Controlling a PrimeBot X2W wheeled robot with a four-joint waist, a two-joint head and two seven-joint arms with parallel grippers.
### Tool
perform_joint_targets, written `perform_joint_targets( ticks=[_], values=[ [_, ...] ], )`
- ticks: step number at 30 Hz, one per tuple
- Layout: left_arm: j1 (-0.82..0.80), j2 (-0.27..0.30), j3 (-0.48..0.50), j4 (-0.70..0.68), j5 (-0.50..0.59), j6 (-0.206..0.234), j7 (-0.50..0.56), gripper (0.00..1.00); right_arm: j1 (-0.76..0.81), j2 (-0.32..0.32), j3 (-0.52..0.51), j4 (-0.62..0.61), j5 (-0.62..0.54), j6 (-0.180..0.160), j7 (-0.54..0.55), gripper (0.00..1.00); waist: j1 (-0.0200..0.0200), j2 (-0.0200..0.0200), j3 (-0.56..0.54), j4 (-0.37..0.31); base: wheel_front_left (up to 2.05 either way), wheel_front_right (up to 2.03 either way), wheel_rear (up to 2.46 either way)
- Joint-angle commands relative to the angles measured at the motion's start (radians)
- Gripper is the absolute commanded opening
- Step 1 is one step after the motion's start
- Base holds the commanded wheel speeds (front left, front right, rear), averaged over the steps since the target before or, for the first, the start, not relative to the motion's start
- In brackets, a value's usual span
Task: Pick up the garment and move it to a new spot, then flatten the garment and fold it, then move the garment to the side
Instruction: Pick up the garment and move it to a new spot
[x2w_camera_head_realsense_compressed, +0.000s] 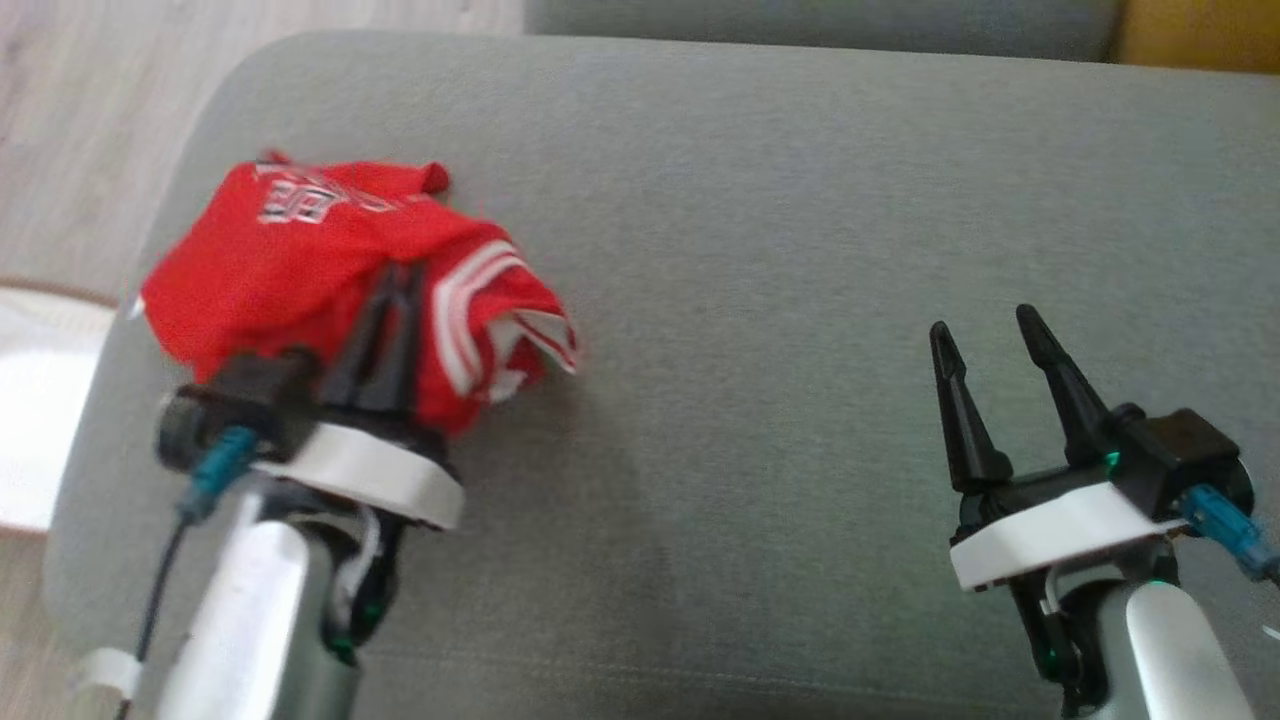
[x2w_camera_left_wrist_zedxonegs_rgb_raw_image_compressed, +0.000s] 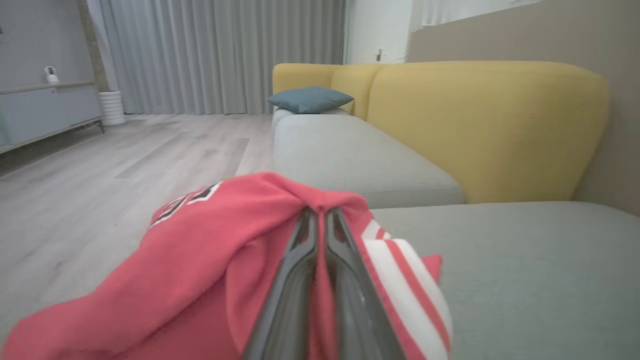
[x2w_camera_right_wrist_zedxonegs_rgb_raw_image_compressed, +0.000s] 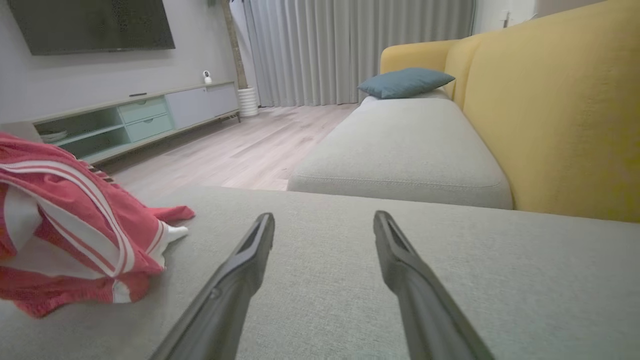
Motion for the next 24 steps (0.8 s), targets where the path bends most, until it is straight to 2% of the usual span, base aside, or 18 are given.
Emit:
perform_joint_targets(
  ticks=[1,8,16,24],
  values=[
    [-0.042,0.005,0.021,-0.052,0.008,-0.007,0.002,0.00,-0.016,0.002,0.024,-0.045,0.007,0.008,-0.003,1.00,0.0000,0.0000,-0.010,-0.038,0.00,0.00,0.00],
    [-0.118,-0.053,-0.112,-0.058,0.019,-0.045,0.024,0.00,-0.044,0.002,0.025,-0.068,0.021,0.008,-0.007,1.00,0.0000,0.0000,0.060,-0.182,0.00,0.00,0.00],
    [-0.296,-0.089,-0.225,0.018,0.021,-0.059,0.003,0.00,-0.076,0.002,0.003,-0.068,0.046,0.008,-0.045,1.00,0.0000,0.0000,0.175,-0.379,0.00,0.00,0.00],
    [-0.412,-0.096,-0.339,0.109,-0.005,-0.063,0.036,0.00,-0.097,0.003,-0.001,-0.033,0.086,0.008,-0.100,1.00,0.0000,0.0000,0.272,-0.481,0.00,0.00,0.00]
  ],
)
